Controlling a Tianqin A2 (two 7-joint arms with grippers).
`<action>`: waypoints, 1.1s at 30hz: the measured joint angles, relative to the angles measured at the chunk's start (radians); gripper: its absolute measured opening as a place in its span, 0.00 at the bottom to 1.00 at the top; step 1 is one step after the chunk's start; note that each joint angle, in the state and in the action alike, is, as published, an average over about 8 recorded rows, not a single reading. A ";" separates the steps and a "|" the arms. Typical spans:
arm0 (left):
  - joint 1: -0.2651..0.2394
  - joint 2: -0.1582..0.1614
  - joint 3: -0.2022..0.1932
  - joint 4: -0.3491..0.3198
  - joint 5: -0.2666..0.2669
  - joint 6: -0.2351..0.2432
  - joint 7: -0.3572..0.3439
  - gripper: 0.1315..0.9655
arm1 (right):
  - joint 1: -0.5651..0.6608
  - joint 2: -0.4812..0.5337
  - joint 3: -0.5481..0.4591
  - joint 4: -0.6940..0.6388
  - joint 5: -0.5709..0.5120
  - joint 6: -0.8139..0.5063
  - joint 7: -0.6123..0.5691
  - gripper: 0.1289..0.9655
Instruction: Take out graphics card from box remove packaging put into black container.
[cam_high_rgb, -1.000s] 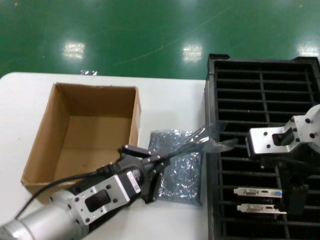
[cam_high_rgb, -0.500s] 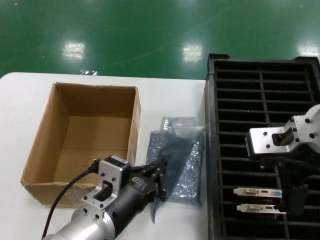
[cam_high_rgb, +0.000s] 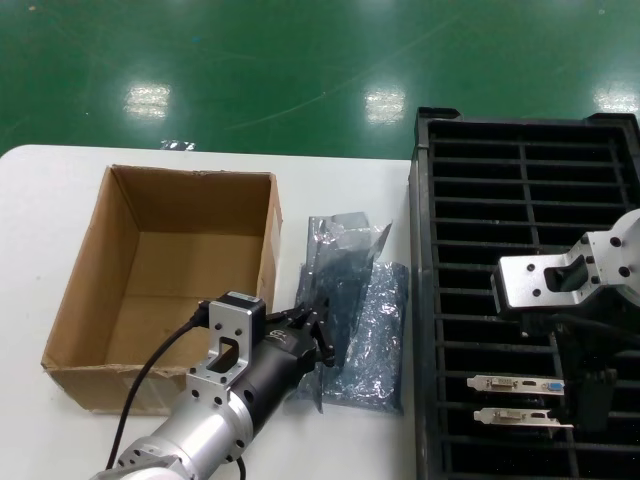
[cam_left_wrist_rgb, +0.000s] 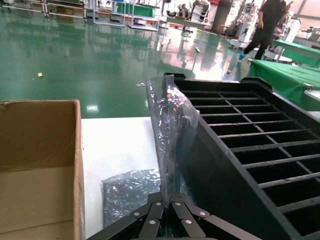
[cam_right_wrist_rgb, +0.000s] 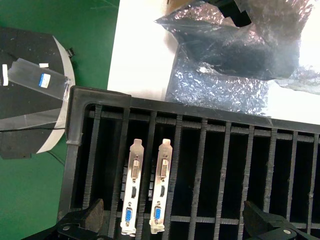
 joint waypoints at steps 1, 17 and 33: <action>-0.005 0.000 0.001 0.013 -0.004 -0.007 0.008 0.01 | 0.000 0.000 0.000 0.000 0.000 0.000 0.000 1.00; -0.010 -0.004 -0.028 -0.005 -0.035 0.030 0.152 0.08 | 0.000 0.000 0.000 0.000 0.000 0.000 0.000 1.00; 0.022 -0.015 -0.040 -0.218 -0.020 0.170 0.249 0.37 | 0.000 0.000 0.000 0.000 0.000 0.000 0.000 1.00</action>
